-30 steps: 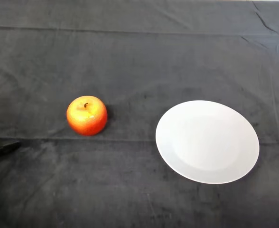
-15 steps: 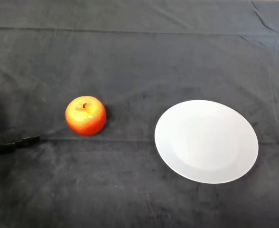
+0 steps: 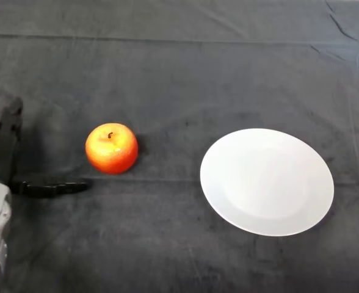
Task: Move the apple to the plate
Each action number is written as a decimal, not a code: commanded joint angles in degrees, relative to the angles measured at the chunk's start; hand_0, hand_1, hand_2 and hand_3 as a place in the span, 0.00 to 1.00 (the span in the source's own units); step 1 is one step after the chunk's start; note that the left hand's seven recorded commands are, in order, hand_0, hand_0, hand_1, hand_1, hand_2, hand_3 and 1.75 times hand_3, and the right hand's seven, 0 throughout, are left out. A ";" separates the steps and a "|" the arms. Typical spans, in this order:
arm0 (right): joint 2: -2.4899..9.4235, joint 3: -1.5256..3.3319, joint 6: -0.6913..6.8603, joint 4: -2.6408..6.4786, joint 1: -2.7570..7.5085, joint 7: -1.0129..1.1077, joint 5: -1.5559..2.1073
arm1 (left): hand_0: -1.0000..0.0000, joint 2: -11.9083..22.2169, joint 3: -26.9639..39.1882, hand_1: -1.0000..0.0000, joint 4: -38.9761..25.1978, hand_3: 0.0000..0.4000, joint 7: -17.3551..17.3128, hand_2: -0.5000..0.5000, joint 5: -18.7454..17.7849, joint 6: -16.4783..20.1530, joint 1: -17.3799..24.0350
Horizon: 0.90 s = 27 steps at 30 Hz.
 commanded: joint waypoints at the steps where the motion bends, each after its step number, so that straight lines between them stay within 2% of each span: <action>1: -0.45 -0.67 -0.22 -0.54 0.27 -0.39 -0.08 | 1.00 -0.47 -1.05 1.00 -2.53 0.00 -0.74 0.50 1.68 0.56 -3.38; 27: -0.44 -0.66 -0.21 -0.57 0.28 -0.41 -0.06 | 1.00 -5.25 -6.91 1.00 -2.46 0.00 -2.46 0.50 6.57 1.36 -6.79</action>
